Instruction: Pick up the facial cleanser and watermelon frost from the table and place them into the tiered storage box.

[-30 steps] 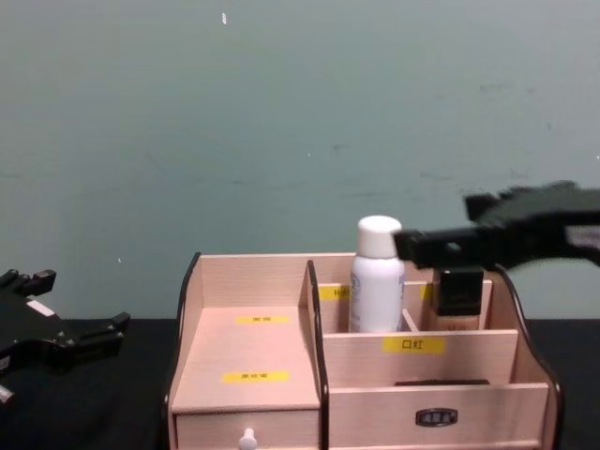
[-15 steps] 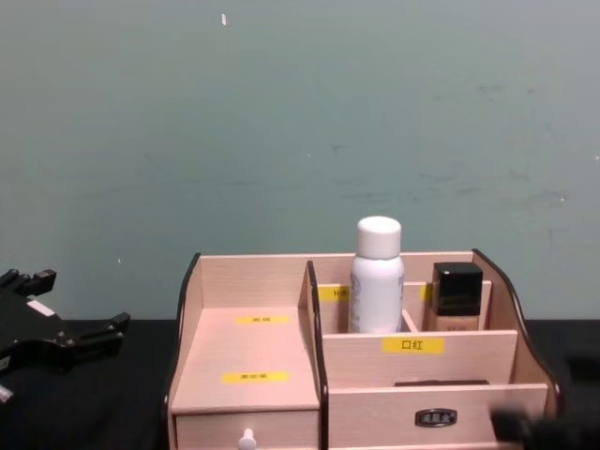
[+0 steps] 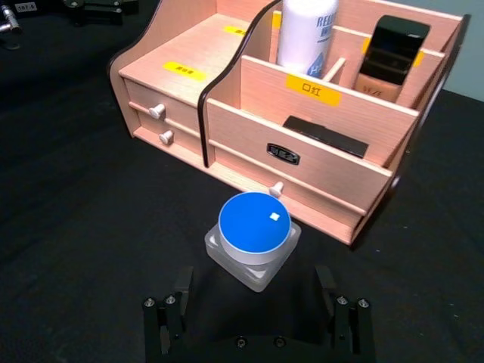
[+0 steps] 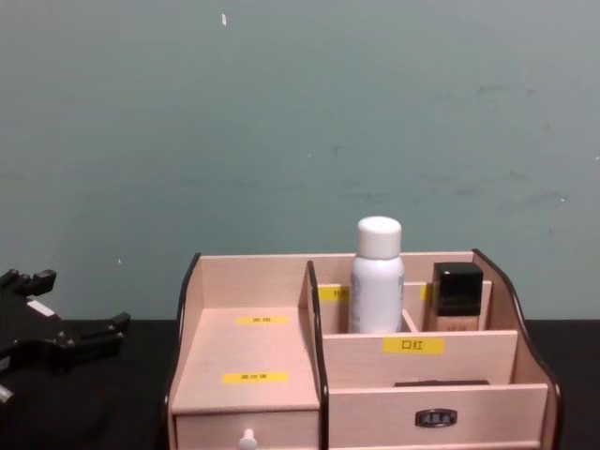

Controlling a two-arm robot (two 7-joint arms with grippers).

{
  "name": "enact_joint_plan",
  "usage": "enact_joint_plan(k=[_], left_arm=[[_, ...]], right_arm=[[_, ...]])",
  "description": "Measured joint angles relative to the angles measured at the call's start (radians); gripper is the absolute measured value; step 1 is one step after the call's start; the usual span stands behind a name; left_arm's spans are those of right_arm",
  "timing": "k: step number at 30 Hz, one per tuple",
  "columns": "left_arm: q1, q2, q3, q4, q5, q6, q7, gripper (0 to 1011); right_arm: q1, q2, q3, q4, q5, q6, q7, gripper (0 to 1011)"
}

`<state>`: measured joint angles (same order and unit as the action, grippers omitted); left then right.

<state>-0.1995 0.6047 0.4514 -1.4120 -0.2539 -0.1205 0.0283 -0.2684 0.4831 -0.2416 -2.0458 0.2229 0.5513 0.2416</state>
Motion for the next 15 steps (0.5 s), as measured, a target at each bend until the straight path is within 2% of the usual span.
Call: enact_joint_plan(k=[15], left_arm=[[0.0, 0.0, 0.0, 0.0, 0.0, 0.0, 0.0, 1001]], right_arm=[[0.041, -0.039, -0.015, 0.055, -0.031, -0.021, 0.033, 1003]])
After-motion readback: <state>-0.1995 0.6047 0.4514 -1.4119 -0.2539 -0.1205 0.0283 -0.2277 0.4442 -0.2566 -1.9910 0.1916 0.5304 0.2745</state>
